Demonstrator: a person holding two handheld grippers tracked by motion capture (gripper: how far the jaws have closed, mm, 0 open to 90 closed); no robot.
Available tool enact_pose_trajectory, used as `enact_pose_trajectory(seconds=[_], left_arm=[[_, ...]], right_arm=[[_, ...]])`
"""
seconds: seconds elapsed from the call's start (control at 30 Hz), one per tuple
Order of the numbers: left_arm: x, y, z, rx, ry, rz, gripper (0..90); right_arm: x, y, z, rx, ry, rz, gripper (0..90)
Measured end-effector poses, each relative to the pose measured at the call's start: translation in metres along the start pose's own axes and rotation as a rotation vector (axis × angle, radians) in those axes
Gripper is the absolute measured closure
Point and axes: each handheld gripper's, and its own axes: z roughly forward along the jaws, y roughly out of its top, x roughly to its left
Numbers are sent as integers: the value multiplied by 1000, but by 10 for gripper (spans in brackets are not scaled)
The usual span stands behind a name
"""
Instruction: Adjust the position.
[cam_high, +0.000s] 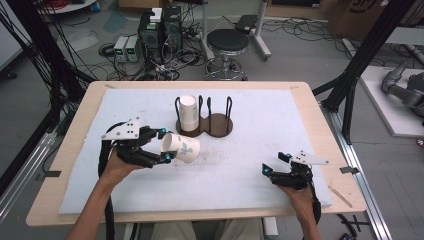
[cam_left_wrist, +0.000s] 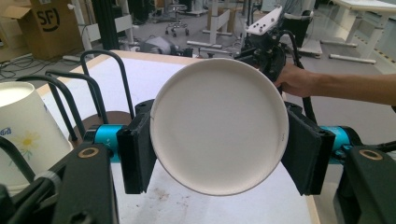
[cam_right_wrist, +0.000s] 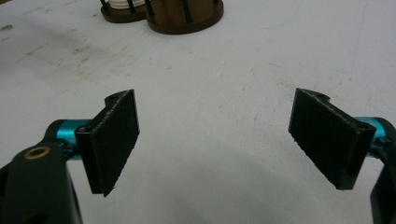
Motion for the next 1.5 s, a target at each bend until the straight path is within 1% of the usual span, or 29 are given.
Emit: enact_pose_trajectory(seconds=[0.07, 0.13, 0.23, 0.33, 0.57, 0.67, 0.77, 0.87, 0.93, 1.03, 1.07, 1.13, 1.33, 1.43, 1.5], left_arm=[[0, 0, 0, -3, -4, -1, 351], [1, 0, 0, -3, -11, 2, 352], [3, -1, 0, -6, -16, -2, 352], [3, -1, 1, -10, -23, -2, 352], [3, -1, 1, -15, -32, -2, 352], [3, -1, 2, -20, -40, -3, 352], [4, -1, 3, -26, -46, -4, 352], [3, -2, 4, -31, -53, -6, 352], [3, -2, 5, -32, -57, -6, 352], [3, -2, 6, -34, -64, -4, 352], [3, -2, 6, -35, -64, -7, 352], [3, -2, 7, -37, -67, -6, 352], [2, -2, 10, -42, -75, -11, 352], [1, -3, 12, -34, -78, -10, 352], [0, -3, 14, -33, -81, -14, 352]], right_arm=[[0, 0, 0, -3, 10, -1, 165], [-2, 0, 0, -7, 40, -8, 165], [-2, 1, 1, 16, 72, -20, 165], [-1, 4, 1, 27, 99, -37, 165], [4, 23, -5, -8, 175, -86, 165], [8, 34, -5, -8, 231, -114, 165], [13, 46, -4, -11, 285, -154, 165], [18, 58, -3, -14, 328, -190, 165], [21, 65, -2, -16, 344, -213, 165], [27, 75, 1, -14, 379, -238, 165], [28, 78, 3, -16, 398, -246, 165], [31, 82, 5, -22, 423, -254, 165], [43, 95, 15, -10, 486, -296, 165], [51, 103, 20, -5, 529, -325, 165], [54, 107, 23, -17, 539, -338, 165]])
